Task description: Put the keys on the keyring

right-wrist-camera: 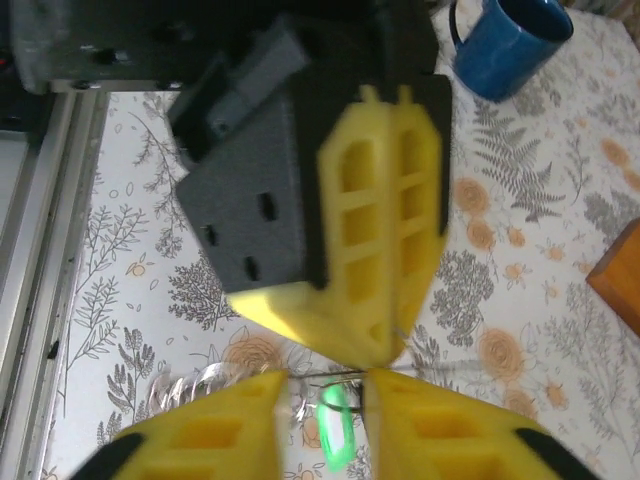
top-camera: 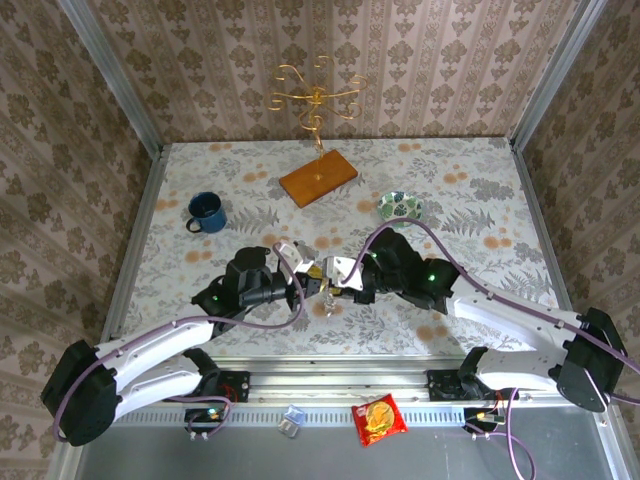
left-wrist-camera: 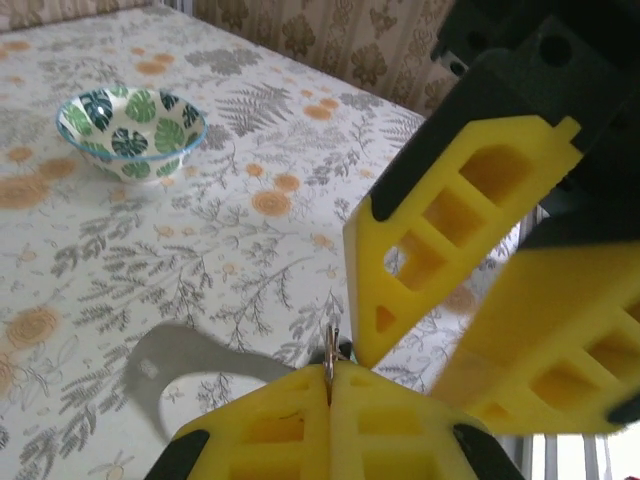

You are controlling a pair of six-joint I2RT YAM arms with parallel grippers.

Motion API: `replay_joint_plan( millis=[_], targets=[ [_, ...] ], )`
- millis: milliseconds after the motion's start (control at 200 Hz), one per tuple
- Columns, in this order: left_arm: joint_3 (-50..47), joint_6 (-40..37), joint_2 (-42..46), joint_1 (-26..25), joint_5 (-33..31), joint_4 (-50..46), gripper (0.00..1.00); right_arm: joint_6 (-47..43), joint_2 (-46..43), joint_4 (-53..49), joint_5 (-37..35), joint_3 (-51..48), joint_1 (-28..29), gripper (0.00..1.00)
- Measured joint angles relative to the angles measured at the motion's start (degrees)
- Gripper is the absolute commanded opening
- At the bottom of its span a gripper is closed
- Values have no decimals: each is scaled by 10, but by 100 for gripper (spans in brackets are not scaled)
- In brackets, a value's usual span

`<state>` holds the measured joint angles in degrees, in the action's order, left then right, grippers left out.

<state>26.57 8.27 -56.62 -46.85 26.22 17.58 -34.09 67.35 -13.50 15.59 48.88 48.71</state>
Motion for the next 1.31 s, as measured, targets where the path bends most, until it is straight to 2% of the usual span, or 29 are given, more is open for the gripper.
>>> replay_joint_plan(
  millis=[180, 350, 430, 615, 745, 1190, 1305],
  targets=[
    [-4, 1, 0, 0, -3, 48, 0, 30, -49, 1, 22, -24, -20, 33],
    [-45, -12, 0, 0, 10, 130, 0, 103, -118, 37, 89, -58, -126, 35],
    [-68, -24, 0, 0, 21, 170, 0, 126, -119, 50, 128, -59, -151, 35],
    [-90, -59, 0, 0, 54, 235, 0, 157, -68, 59, 227, -45, -152, 32],
    [-90, -75, -7, 0, 73, 267, 0, 158, -45, 67, 265, -40, -146, 30],
    [-90, -81, -23, 0, 89, 301, 0, 146, -19, 80, 278, -39, -127, 16],
    [-90, -81, -27, 1, 96, 306, 0, 146, -12, 82, 278, -39, -124, 16]
  ],
)
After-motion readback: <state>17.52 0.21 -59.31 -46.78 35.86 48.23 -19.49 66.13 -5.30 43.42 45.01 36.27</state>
